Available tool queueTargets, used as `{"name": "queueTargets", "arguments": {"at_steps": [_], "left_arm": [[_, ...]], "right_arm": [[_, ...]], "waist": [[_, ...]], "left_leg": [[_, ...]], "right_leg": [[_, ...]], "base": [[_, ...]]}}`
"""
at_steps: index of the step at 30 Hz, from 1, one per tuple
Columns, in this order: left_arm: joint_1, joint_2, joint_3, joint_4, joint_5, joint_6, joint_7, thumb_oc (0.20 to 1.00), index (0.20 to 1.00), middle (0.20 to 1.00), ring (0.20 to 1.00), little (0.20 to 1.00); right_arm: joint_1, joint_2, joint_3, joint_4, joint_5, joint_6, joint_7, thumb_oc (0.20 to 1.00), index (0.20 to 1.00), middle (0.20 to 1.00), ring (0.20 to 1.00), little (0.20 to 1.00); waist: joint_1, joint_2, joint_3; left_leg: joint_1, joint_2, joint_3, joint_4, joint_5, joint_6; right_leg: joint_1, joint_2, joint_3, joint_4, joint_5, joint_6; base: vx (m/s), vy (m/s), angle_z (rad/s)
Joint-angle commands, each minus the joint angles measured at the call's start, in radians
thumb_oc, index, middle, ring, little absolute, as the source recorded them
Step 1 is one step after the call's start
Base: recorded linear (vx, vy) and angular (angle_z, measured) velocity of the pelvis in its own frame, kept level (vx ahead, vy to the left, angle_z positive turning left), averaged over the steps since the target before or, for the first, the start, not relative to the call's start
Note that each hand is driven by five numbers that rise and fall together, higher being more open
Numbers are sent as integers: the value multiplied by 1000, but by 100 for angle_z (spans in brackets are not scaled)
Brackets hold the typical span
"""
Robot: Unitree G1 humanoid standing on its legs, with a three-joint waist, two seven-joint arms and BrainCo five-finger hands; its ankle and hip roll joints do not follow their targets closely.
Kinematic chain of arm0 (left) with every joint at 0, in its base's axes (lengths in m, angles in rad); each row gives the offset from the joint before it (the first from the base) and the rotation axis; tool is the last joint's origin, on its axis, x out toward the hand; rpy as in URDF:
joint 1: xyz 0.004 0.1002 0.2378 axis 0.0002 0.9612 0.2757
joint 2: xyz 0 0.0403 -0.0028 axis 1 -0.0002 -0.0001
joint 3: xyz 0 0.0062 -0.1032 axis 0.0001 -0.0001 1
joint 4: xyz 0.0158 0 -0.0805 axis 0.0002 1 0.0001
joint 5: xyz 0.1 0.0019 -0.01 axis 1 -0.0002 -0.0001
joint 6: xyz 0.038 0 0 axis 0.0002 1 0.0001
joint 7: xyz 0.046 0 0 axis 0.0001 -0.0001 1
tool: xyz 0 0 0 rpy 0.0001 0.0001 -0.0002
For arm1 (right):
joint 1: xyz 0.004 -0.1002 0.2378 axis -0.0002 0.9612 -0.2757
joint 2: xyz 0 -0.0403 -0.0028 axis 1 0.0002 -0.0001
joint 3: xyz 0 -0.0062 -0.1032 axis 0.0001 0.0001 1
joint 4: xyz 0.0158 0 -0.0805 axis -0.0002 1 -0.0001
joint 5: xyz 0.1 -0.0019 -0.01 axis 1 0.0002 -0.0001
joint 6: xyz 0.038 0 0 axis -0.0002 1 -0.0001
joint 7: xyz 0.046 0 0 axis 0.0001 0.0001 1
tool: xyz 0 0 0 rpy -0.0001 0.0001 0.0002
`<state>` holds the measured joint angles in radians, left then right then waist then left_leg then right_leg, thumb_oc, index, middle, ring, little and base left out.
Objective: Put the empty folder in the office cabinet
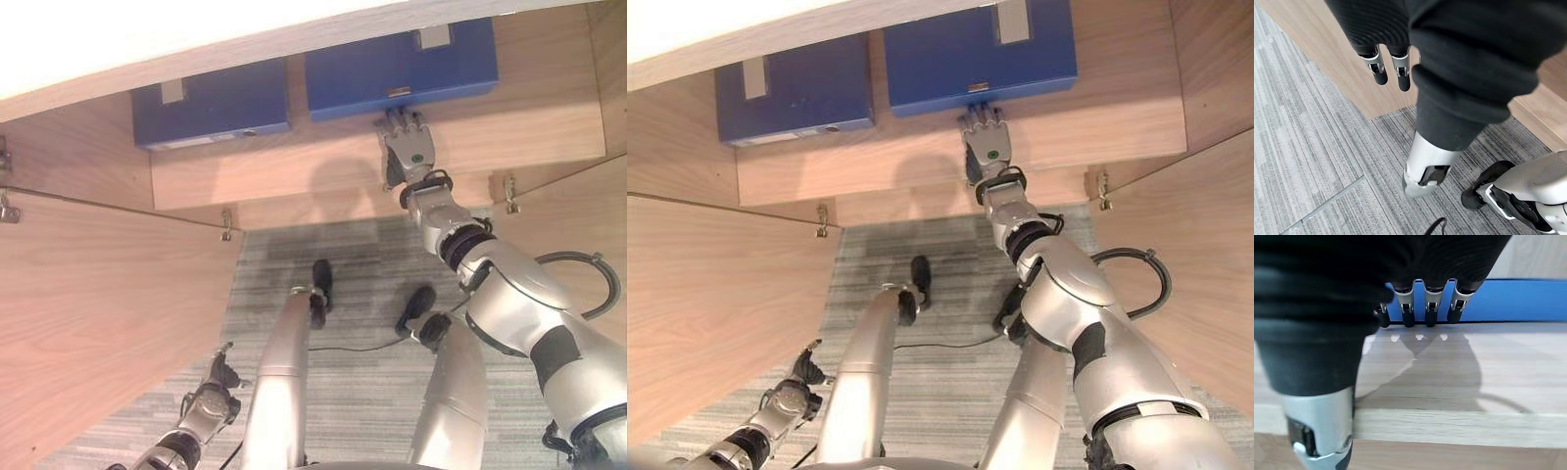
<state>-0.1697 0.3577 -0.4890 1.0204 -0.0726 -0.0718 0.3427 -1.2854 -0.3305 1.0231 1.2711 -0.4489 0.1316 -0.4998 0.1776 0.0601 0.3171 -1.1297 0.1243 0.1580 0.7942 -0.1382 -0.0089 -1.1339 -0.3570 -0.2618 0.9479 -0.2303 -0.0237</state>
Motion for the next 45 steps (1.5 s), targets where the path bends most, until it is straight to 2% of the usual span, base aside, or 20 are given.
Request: {"name": "queueTargets", "arguments": {"at_steps": [1, 7, 12, 19, 22, 25, 28, 30, 34, 42, 43, 44, 45], "left_arm": [[-70, 27, -48, 48, -26, 7, 7, 1000, 1000, 1000, 1000, 1000], [-95, 20, -42, 79, -31, 10, -4, 1000, 1000, 1000, 1000, 1000], [-105, 13, -40, 90, -26, 12, -9, 1000, 1000, 1000, 1000, 1000], [-125, 11, -32, 87, -9, 12, -15, 1000, 1000, 1000, 1000, 1000], [-124, 10, -31, 86, -8, 12, -18, 1000, 1000, 1000, 1000, 1000], [-109, 11, -28, 69, 17, 10, -34, 1000, 1000, 1000, 1000, 1000], [-77, 14, -18, 61, 46, 10, -57, 1000, 1000, 1000, 1000, 1000], [-57, 9, -16, 65, 66, 11, -76, 1000, 1000, 1000, 1000, 1000], [-23, -4, -16, 67, 99, 10, -100, 1000, 1000, 1000, 1000, 1000], [31, -9, 9, 75, 140, 14, -145, 1000, 1000, 1000, 1000, 1000], [46, -12, 17, 77, 164, 13, -162, 1000, 1000, 1000, 1000, 1000], [47, -11, 17, 77, 164, 13, -162, 1000, 1000, 1000, 1000, 1000], [55, -15, 17, 77, 190, 12, -177, 1000, 1000, 1000, 1000, 1000]], "right_arm": [[-226, -41, -13, 82, 93, -15, 18, 1000, 1000, 1000, 1000, 1000], [-249, -102, -11, 118, 99, -3, 25, 1000, 1000, 1000, 1000, 1000], [-238, -113, -9, 138, 81, 7, 33, 1000, 1000, 1000, 1000, 1000], [-144, -100, -50, 172, 35, 30, 74, 1000, 1000, 1000, 1000, 1000], [-127, -101, -64, 171, 38, 31, 77, 1000, 1000, 1000, 1000, 1000], [-54, -105, -118, 185, 28, 36, 95, 1000, 1000, 1000, 1000, 1000], [31, -114, -145, 198, -21, 40, 124, 1000, 1000, 1000, 1000, 1000], [86, -117, -161, 201, -52, 41, 145, 1000, 1000, 1000, 1000, 1000], [157, -123, -200, 194, -62, 34, 153, 1000, 1000, 1000, 1000, 1000], [329, -98, -265, 195, -79, 22, 188, 1000, 1000, 1000, 1000, 1000], [398, -87, -298, 194, -68, 11, 207, 1000, 1000, 1000, 1000, 1000], [400, -87, -298, 193, -69, 11, 207, 1000, 1000, 1000, 1000, 1000], [469, -71, -318, 186, -65, -2, 220, 1000, 1000, 1000, 1000, 1000]], "waist": [[54, 18, 46], [41, 12, 64], [31, 8, 72], [18, 8, 78], [16, 10, 81], [15, 20, 82], [24, 22, 69], [31, 19, 46], [41, 23, 14], [48, 17, -43], [48, 9, -58], [48, 10, -57], [44, 1, -65]], "left_leg": [[-28, -42, 1, 16, -15, 67], [-12, -38, 12, -16, -1, 61], [16, -36, 18, -55, 9, 60], [165, -34, 33, -228, 64, 40], [199, -35, 33, -263, 77, 37], [308, -38, 25, -368, 114, 23], [420, -42, 16, -478, 159, -8], [494, -48, 14, -558, 191, -29], [586, -44, 13, -648, 232, -49], [734, -25, 16, -728, 255, -72], [770, -15, 14, -708, 241, -77], [772, -14, 13, -707, 239, -77], [801, 0, 12, -666, 206, -80]], "right_leg": [[32, -11, 18, -88, 35, 7], [46, -6, 11, -122, 60, 20], [64, -3, 3, -155, 80, 31], [205, 22, -35, -331, 140, 66], [236, 30, -40, -364, 152, 70], [349, 49, -70, -478, 189, 88], [472, 72, -106, -594, 214, 104], [551, 100, -130, -684, 232, 115], [652, 137, -161, -790, 248, 125], [829, 193, -190, -914, 258, 131], [888, 207, -197, -949, 259, 131], [892, 208, -198, -952, 260, 131], [939, 221, -193, -978, 261, 130]], "base": [[-25, 31, 9], [-15, 11, 5], [-11, 7, 0], [-5, -7, -2], [11, -16, -13], [47, -69, -3], [86, -120, 1], [98, -128, -6], [83, -102, 9], [73, -89, 5], [38, -63, 12], [77, -98, 9], [42, -63, -1]]}}
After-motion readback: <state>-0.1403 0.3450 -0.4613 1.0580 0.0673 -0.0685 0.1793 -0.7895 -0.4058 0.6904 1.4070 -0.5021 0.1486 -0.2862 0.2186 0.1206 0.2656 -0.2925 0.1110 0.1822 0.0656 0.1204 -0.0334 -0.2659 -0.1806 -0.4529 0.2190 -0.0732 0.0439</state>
